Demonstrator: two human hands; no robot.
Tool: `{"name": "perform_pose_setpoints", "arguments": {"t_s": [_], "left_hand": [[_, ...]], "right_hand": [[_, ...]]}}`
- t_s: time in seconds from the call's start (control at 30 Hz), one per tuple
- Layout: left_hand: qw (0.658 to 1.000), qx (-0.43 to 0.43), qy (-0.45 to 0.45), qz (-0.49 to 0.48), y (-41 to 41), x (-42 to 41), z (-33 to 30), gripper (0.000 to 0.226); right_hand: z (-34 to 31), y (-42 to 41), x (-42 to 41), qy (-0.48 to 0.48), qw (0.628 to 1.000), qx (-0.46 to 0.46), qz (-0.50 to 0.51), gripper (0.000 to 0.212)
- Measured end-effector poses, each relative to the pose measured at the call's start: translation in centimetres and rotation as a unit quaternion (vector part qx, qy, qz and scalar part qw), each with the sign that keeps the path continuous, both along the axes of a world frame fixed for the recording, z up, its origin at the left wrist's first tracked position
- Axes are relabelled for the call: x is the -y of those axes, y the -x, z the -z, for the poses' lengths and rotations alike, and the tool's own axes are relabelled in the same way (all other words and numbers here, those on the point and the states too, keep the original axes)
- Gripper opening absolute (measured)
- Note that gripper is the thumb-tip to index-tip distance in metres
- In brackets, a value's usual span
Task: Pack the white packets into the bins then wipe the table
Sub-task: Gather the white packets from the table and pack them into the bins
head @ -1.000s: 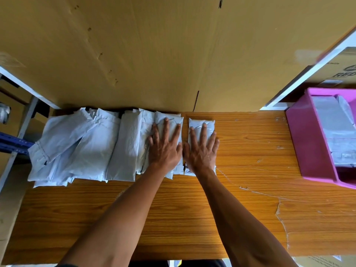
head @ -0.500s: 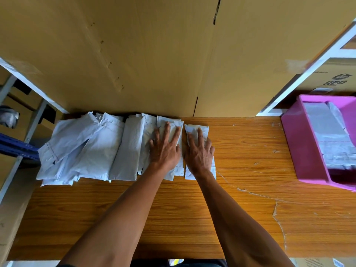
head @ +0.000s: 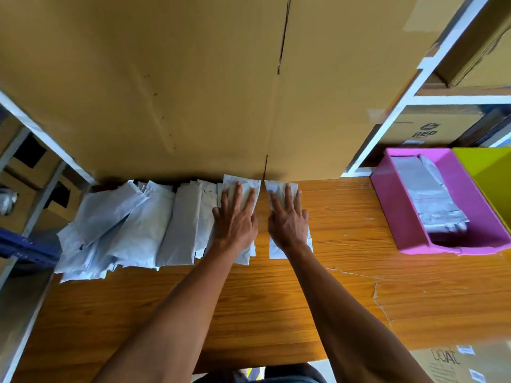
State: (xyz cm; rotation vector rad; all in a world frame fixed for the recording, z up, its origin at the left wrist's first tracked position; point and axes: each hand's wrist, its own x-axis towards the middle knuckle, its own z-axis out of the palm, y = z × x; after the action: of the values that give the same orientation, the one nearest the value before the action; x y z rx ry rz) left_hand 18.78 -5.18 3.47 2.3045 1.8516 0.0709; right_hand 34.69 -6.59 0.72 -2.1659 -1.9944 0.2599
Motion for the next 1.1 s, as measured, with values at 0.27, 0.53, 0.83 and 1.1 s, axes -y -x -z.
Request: {"name": "perform_pose_setpoints", "arguments": {"t_s": [0.27, 0.53, 0.83, 1.1], "left_hand": [[0.998, 0.025, -0.010, 0.052, -3.6, 2.3, -2.5, 0.073], [0.995, 0.047, -0.031, 0.086, -9.2, 4.7, -3.6, 0.072], [0.990, 0.081, -0.067, 0.090, -20.4, 6.3, -6.5, 0.069], [0.993, 0.099, -0.059, 0.029, -32.9, 8.2, -8.5, 0.066]], "right_hand": [[-3.4, -3.7, 3.9, -0.033, 0.998, 0.001, 0.048, 0.070], [-6.5, -8.6, 7.1, -0.048, 0.996, 0.012, 0.077, 0.076], [-9.7, -19.6, 9.2, -0.088, 0.992, 0.026, 0.088, 0.070], [-10.5, -32.9, 11.6, -0.108, 0.991, 0.001, 0.079, 0.064]]}}
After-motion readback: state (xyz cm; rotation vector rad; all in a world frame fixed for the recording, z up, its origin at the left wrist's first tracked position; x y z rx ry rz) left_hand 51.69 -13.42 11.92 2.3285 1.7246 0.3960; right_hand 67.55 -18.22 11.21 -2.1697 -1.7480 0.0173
